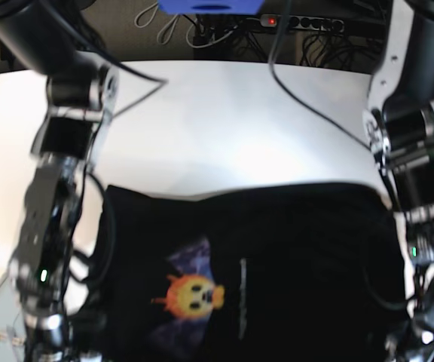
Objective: Layout the t-shirt on the table in an organized manner, then fold the t-shirt properly
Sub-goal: 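Lift the shirt with both grippers, raising it high above the table, then swing the shirt down and lay it flat with both grippers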
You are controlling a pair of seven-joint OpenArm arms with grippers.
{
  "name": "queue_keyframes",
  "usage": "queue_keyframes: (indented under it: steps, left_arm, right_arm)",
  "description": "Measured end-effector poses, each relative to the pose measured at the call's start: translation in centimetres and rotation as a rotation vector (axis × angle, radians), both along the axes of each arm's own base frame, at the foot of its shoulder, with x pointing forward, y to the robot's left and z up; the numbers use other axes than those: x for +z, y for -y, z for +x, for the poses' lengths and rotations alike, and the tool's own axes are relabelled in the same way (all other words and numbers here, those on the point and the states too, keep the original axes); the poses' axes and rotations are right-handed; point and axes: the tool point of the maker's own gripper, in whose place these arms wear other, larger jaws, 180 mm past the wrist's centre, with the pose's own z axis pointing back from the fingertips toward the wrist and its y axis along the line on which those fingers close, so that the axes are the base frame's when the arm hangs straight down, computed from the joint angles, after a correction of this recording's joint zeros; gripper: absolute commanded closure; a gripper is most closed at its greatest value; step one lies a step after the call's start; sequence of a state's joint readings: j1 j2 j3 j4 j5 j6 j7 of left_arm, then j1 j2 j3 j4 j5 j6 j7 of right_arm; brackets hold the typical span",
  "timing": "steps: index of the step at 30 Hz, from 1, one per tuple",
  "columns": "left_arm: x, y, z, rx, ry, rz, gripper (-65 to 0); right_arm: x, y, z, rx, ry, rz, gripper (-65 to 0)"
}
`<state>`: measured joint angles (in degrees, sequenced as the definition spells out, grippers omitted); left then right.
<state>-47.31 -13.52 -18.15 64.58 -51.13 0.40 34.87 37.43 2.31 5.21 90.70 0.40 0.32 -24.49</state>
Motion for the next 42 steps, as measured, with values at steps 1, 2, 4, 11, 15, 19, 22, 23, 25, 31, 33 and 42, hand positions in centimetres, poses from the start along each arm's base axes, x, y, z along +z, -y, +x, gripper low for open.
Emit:
queue_keyframes:
  steps: [1,2,4,11,15,19,22,23,25,31,33,42]
  left_arm:
    - [0.6,0.8,1.1,-0.019,-0.002,-0.018,0.0]
    - [1.3,1.1,2.3,-0.019,-0.013,-0.044,0.0]
    - [2.4,2.3,4.1,-0.023,-0.019,-0.071,0.0]
    - [10.5,3.8,5.3,-0.020,0.129,-0.022,0.0]
    - [11.3,3.5,4.5,-0.016,0.165,-0.002,0.0]
    - [5.1,3.8,2.4,-0.067,0.065,0.060,0.0]
    - [-0.6,4.5,0.7,-0.087,-0.030,0.087,0.0]
    - [-2.2,5.1,0.0,-0.103,-0.051,0.094,0.0]
    - [-5.0,6.0,-1.7,-0.133,-0.084,0.110,0.0]
    - [-15.5,5.9,-7.2,-0.146,-0.268,0.093,0.0]
    - [-17.6,6.5,-9.9,-0.180,-0.297,0.037,0.0]
    - [-26.1,1.3,-20.1,-0.058,-0.480,-0.086,0.0]
  right_arm:
    - [1.4,0.4,0.8,-0.006,0.021,0.001,0.0]
    - [2.8,0.6,2.0,-0.009,0.032,-0.001,0.0]
    - [5.2,1.1,4.1,-0.009,0.029,0.007,0.0]
    - [14.8,4.7,4.3,-0.070,0.171,-0.030,0.0]
    - [13.5,4.7,3.4,-0.073,0.153,-0.035,0.0]
    - [6.8,4.7,1.0,-0.078,0.057,-0.052,0.0]
    - [0.7,3.9,-0.1,-0.073,-0.035,-0.045,0.0]
    - [-1.1,3.5,-0.7,-0.065,-0.063,-0.043,0.0]
    - [-3.7,2.8,-2.7,-0.053,-0.092,-0.058,0.0]
    - [-11.8,0.0,-8.9,0.020,-0.215,0.046,0.0]
    - [-14.5,-0.9,-11.3,0.033,-0.271,0.081,0.0]
    - [-23.5,-2.2,-19.8,0.052,-0.420,0.209,0.0]
